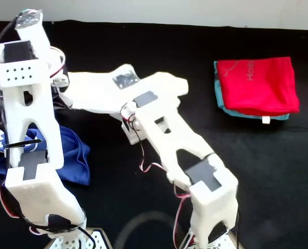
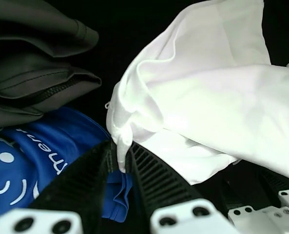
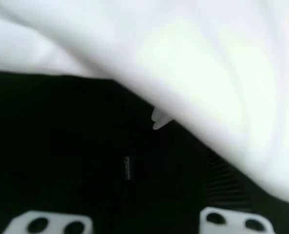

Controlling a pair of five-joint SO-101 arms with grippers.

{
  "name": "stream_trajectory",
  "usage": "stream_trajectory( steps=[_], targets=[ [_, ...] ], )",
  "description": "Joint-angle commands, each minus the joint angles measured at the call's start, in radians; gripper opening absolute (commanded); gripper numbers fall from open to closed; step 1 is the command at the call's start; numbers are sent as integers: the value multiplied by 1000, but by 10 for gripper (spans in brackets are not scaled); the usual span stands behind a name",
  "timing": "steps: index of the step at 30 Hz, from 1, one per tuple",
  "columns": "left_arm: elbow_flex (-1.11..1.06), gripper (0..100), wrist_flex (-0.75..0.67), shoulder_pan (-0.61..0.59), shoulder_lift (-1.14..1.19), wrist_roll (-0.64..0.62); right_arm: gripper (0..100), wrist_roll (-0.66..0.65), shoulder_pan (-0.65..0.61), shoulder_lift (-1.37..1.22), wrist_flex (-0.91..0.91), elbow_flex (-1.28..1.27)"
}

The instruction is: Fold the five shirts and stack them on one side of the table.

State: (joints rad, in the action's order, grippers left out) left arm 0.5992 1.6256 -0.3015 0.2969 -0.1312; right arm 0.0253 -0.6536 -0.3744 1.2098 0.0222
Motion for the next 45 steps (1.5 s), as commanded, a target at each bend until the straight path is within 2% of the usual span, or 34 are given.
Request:
stream_trajectory(
  steps=[1, 13, 17, 20, 24, 28, 31, 37, 45],
  targets=[
    [35, 9, -9, -16, -10, 8, 217, 51, 2, -54, -44, 84],
    [35, 9, -6, -16, -10, 8, 216, 80, 10, -278, -45, 450],
    [35, 9, -6, -16, -10, 9, 151, 75, 19, -318, -45, 507],
    [35, 9, -6, -16, -10, 9, 9, 74, 58, -344, -45, 542],
    [35, 9, -6, -16, -10, 9, 5, 74, 153, -338, 4, 584],
    [35, 9, -6, -15, -10, 9, 5, 64, 251, -309, 139, 665],
    [35, 9, -3, -7, -10, 3, 5, -61, 308, -269, 251, 763],
    [76, 9, 83, 91, -36, 2, 5, -353, 372, -185, 441, 1046],
    [162, 9, 130, 150, -220, 6, 5, -470, 427, -101, 556, 1360]
  ],
)
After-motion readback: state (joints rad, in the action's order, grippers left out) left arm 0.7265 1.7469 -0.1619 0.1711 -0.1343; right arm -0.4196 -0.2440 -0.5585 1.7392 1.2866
